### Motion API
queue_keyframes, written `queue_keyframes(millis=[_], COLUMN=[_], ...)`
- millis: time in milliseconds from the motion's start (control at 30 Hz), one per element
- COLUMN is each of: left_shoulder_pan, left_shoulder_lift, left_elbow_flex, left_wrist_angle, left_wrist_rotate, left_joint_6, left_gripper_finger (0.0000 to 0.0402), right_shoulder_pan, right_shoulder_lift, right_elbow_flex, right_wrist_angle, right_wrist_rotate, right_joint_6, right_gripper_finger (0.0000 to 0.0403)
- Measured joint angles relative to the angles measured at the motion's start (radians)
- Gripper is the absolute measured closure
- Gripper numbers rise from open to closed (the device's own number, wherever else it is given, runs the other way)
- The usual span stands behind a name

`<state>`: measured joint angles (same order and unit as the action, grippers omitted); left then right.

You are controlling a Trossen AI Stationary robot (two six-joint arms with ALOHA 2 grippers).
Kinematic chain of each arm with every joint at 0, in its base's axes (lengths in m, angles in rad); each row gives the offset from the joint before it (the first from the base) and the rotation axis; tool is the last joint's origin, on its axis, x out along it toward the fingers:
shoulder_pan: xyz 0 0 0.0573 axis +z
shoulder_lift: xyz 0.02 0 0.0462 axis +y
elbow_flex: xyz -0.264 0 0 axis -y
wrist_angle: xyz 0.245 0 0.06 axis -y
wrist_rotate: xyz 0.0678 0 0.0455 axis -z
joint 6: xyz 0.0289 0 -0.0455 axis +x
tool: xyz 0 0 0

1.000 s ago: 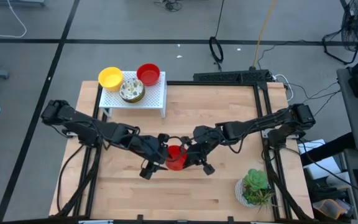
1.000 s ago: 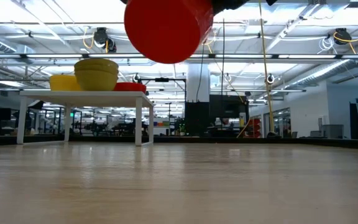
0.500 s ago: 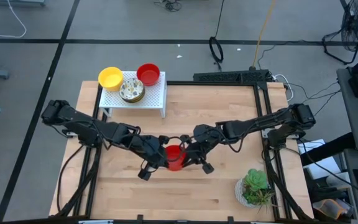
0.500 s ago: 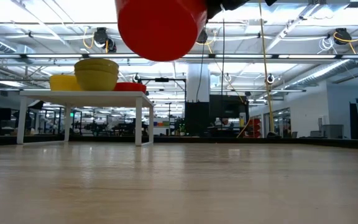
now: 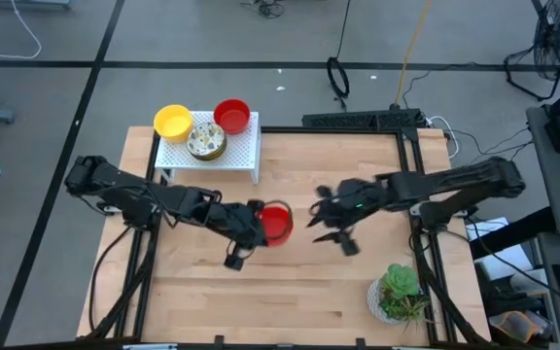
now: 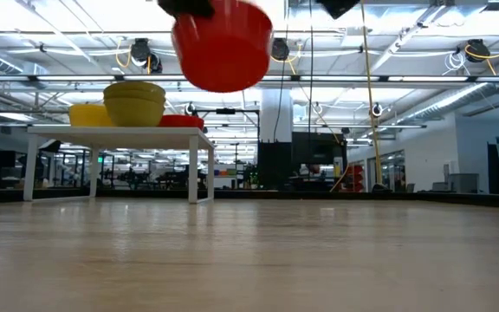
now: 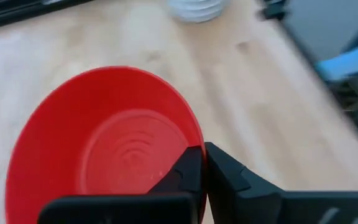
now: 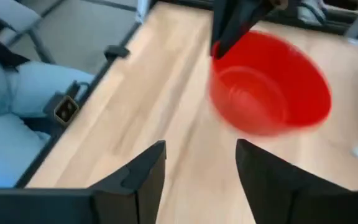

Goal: Pick & Place Mini bowls
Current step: Stack the red bowl on top of the other red bowl on the shelf

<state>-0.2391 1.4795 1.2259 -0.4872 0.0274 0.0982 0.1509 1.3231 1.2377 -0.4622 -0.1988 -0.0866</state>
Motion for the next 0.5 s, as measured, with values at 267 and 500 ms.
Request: queue_keyframes(millis=[267, 500], left_shoulder_pan=[0.155, 0.33], left_shoulder_lift=[-0.011, -0.011], left_elbow_flex=[0.006, 0.046], left_wrist_angle=[-0.019, -0.019], left_wrist_rotate=[-0.241, -0.457], left_joint_6=[0.05, 0.129], left_gripper_finger=[0.0378, 0.0395], right_shoulder_pan=[0.001, 0.001], right_shoulder_lift=[-0.235, -0.398], right_elbow_flex=[-0.001, -0.001], right_wrist_angle=[-0.178, -0.255], right_wrist_rotate=[0.118, 0.248], right_joint_6=[0.025, 0.017], right_gripper_finger=[0.022, 0.0226])
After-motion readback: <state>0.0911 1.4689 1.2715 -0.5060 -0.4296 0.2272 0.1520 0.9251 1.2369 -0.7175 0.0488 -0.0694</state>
